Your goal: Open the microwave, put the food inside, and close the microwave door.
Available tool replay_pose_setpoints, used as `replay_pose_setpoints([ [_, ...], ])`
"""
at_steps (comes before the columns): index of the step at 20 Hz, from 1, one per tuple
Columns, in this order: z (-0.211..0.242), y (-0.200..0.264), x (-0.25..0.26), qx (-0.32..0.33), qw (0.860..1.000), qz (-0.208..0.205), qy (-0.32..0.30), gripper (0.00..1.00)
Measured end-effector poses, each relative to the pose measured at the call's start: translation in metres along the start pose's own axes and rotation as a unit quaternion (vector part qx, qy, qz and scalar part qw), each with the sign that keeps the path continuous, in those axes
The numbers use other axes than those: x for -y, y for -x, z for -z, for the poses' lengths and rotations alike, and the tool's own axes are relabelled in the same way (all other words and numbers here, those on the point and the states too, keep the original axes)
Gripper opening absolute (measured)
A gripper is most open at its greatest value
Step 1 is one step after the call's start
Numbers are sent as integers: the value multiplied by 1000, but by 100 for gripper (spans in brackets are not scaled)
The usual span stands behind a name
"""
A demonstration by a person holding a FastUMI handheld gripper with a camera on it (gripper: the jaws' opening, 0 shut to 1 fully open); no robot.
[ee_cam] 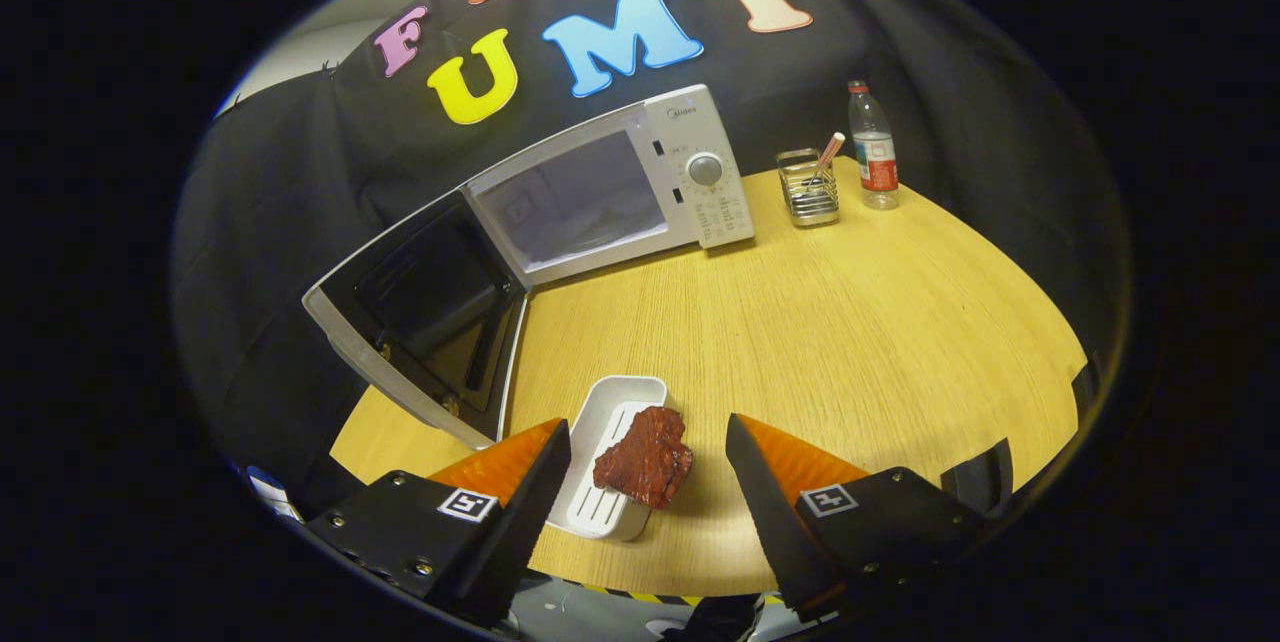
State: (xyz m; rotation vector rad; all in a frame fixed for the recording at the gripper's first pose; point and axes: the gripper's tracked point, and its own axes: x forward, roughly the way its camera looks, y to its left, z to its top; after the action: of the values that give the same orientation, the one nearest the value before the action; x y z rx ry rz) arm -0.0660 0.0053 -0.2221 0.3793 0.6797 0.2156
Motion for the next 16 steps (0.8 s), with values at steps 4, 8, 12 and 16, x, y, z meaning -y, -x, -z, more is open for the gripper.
replay_pose_setpoints([
  [4,11,-12,0,-22,999,-1,-37,68],
  [8,17,-21,1,-32,998,-3,-58,41],
  [12,12,-19,2,-35,993,-9,-114,15],
  [16,10,-18,-6,-30,994,-7,-107,6],
])
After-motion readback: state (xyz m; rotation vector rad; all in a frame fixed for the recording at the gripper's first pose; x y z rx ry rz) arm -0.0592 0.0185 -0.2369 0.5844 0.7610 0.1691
